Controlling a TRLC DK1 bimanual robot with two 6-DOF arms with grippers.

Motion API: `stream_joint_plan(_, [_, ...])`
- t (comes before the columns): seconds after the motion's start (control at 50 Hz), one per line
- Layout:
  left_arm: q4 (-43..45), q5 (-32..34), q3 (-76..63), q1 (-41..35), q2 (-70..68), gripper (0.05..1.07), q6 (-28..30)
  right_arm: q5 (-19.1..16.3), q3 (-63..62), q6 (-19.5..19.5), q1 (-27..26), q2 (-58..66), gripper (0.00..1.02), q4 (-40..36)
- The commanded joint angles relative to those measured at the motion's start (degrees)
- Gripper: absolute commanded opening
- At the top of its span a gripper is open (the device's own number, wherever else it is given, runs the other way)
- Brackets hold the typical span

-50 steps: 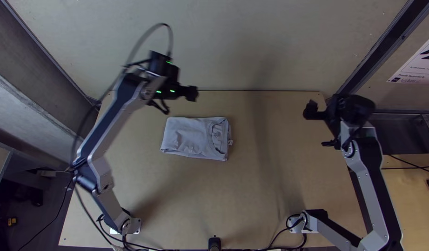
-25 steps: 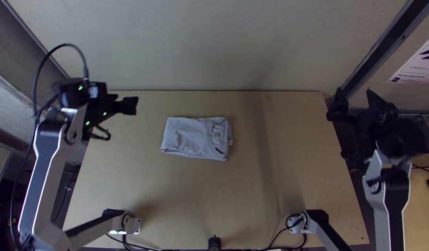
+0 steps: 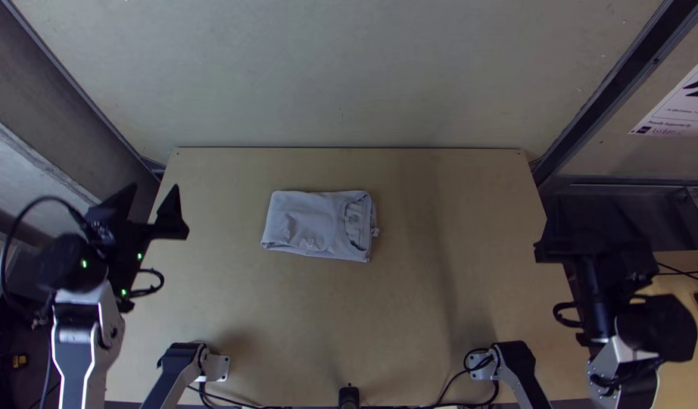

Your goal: Fold the t-shirt

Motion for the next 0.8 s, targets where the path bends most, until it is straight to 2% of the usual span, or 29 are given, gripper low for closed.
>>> stream_joint_plan(0.0, [3.7,-0.6,-6.3,0.6,-6.8,1.03,1.4,-0.2,-3.9,1.0,0.4,-5.3,0.98,0.3])
stream_joint_plan(0.16, [8.6,-0.3,-19.9,0.4,-17.8,1.03,4.7,-0.2,-10.9,0.4,0.5,-14.9,0.98,-0.3])
stream_joint_plan(0.4, [15.1,-0.3,-35.7,0.5,-30.3,1.03,5.3,-0.2,-20.0,0.9,0.6,-24.7,0.98,0.6])
stream_joint_plan(0.52, [18.8,-0.4,-42.5,0.3,-33.3,1.03,5.7,-0.2,-26.4,1.9,1.0,-25.2,0.98,5.4])
stream_joint_plan(0.6, [22.2,-0.2,-45.2,0.4,-33.3,1.03,6.4,-0.2,-31.7,3.0,1.3,-25.2,0.98,11.8])
stream_joint_plan(0.66, [27.8,-0.2,-48.6,0.3,-33.3,1.03,7.4,-0.2,-36.1,3.0,1.5,-25.2,0.98,16.3])
stream_joint_plan(0.78, [28.8,-0.1,-52.4,0.1,-33.3,1.03,8.6,-0.2,-46.1,3.2,1.6,-25.3,0.98,25.3])
